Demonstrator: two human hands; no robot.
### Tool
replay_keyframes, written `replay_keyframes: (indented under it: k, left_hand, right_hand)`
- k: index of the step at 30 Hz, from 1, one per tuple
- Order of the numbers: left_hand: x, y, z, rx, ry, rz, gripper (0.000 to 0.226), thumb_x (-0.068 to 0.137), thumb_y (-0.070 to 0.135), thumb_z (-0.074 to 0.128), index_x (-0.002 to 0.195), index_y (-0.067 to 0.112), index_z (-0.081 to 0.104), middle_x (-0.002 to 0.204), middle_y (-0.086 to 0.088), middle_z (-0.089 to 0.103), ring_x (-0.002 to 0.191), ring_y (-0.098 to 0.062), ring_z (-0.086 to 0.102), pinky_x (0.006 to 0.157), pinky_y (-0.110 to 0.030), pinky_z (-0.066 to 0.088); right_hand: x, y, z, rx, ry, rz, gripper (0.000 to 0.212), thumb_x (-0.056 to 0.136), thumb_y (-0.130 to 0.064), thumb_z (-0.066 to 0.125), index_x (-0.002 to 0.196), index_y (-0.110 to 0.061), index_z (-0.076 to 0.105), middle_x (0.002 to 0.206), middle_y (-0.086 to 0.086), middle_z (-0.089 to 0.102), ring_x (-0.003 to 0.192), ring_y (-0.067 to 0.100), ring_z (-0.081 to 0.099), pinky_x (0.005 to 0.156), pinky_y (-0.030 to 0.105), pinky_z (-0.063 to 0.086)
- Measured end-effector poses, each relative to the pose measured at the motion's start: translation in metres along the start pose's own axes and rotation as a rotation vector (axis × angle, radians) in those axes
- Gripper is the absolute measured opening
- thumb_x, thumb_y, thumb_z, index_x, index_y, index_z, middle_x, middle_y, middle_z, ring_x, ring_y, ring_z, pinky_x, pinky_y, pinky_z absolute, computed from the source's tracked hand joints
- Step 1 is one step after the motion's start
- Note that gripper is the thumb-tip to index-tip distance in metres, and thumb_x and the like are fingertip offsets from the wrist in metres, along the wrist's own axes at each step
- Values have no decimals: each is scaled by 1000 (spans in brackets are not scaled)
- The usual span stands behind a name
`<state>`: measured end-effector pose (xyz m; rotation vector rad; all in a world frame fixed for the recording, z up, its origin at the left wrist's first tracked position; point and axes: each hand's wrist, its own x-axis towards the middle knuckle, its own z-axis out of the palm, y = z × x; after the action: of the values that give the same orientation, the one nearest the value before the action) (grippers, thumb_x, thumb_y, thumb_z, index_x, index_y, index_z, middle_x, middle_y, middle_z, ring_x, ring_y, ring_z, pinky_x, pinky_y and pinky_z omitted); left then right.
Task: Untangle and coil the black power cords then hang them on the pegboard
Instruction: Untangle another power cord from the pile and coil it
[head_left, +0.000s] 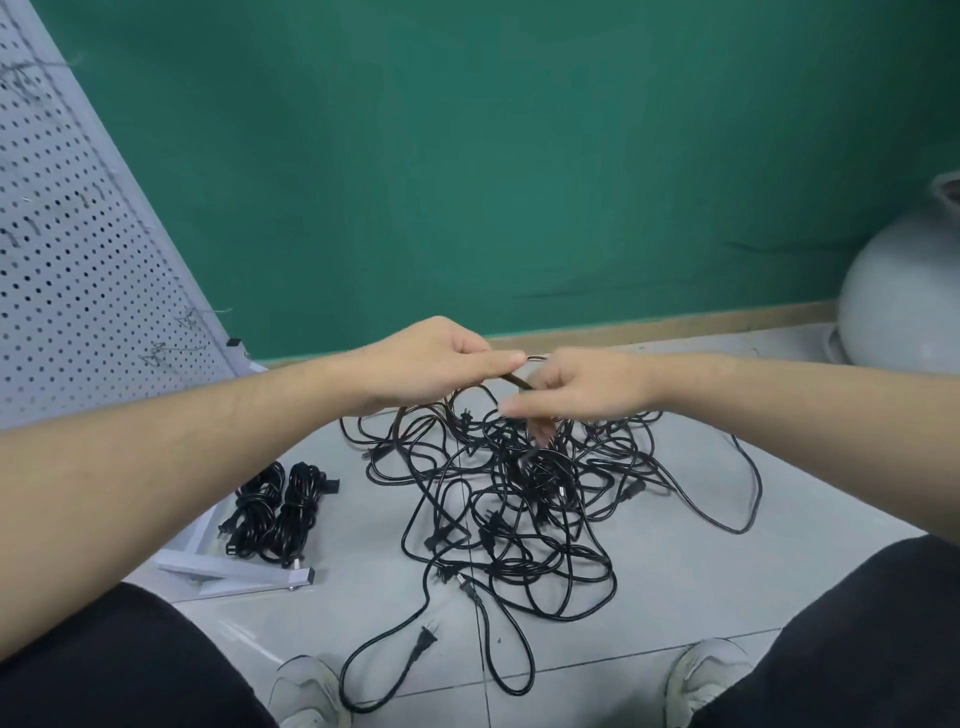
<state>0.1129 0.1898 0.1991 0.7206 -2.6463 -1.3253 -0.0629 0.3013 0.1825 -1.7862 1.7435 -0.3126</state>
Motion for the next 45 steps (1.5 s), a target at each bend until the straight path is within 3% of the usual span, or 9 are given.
replay_keyframes:
  k: [6, 10, 16, 22, 27, 31, 36, 40, 45]
  left_hand:
    - [-8, -3, -10, -67, -76, 55, 65, 69, 63, 75, 52, 24, 27, 60, -3, 16, 63, -27, 14, 61, -40, 13]
    - [-8, -12, -21, -103, -33, 68, 62, 69, 63, 75, 51, 25, 29, 57, -2, 20, 61, -25, 16, 60, -38, 17]
    - [-9, -41, -38, 19, 7, -79, 74, 62, 86, 70, 55, 23, 31, 58, 1, 24, 59, -22, 20, 63, -38, 18]
    - [-14, -53, -38, -77, -89, -133, 48, 85, 53, 69, 75, 7, 62, 75, -11, 70, 60, -20, 53, 65, -26, 48]
    - [-10, -27, -15, -273, -169, -124, 46, 95, 53, 54, 111, 11, 63, 83, -11, 67, 68, -22, 55, 69, -33, 51]
    - [-3, -4, 0, -139, -134, -128, 43, 105, 53, 42, 84, 19, 56, 62, 7, 36, 54, -12, 32, 52, -22, 34]
    - [-6, 3, -5, 1, -91, -48, 52, 90, 64, 59, 65, 23, 39, 53, 8, 31, 54, -16, 23, 54, -33, 19]
    - [-7, 4, -12, -75, -98, 0, 65, 75, 72, 73, 57, 26, 31, 54, 4, 24, 53, -19, 17, 50, -30, 16]
    - [-7, -11, -26, -145, -45, 19, 56, 67, 64, 73, 52, 25, 36, 53, 0, 27, 51, -17, 19, 47, -24, 20]
  right_hand:
    - [2, 49, 13, -50, -117, 76, 28, 96, -44, 65, 100, -17, 66, 108, 6, 70, 106, 24, 63, 101, 37, 46]
    - [-2, 50, -7, 29, -15, 94, 33, 101, -42, 56, 92, -16, 74, 95, -4, 73, 90, 7, 64, 89, 20, 41]
    - [-11, 48, -31, 446, 272, -7, 28, 103, -19, 55, 79, -7, 61, 61, 0, 43, 58, 14, 43, 68, 30, 40]
    - [-14, 8, -34, 95, 402, -35, 25, 101, -30, 58, 83, -16, 70, 58, -4, 42, 51, 11, 33, 52, 23, 31]
    - [-9, -17, -22, -35, 285, -77, 23, 102, -31, 55, 90, -19, 72, 51, -15, 46, 49, 7, 38, 53, 17, 34]
    - [0, -19, -13, 21, 191, -80, 32, 103, -36, 53, 88, -13, 69, 60, -5, 61, 50, 5, 45, 57, 22, 39]
    - [-2, 13, -4, 58, -71, 18, 54, 81, -68, 64, 91, -17, 75, 93, 3, 75, 85, 10, 64, 92, 35, 47]
    - [4, 46, 12, -47, -177, 43, 33, 86, -59, 71, 86, -26, 65, 85, -11, 66, 86, 11, 61, 91, 34, 48]
    - [-2, 52, -9, 21, -67, 61, 34, 96, -45, 65, 79, -15, 64, 74, -10, 61, 71, 6, 55, 75, 24, 42]
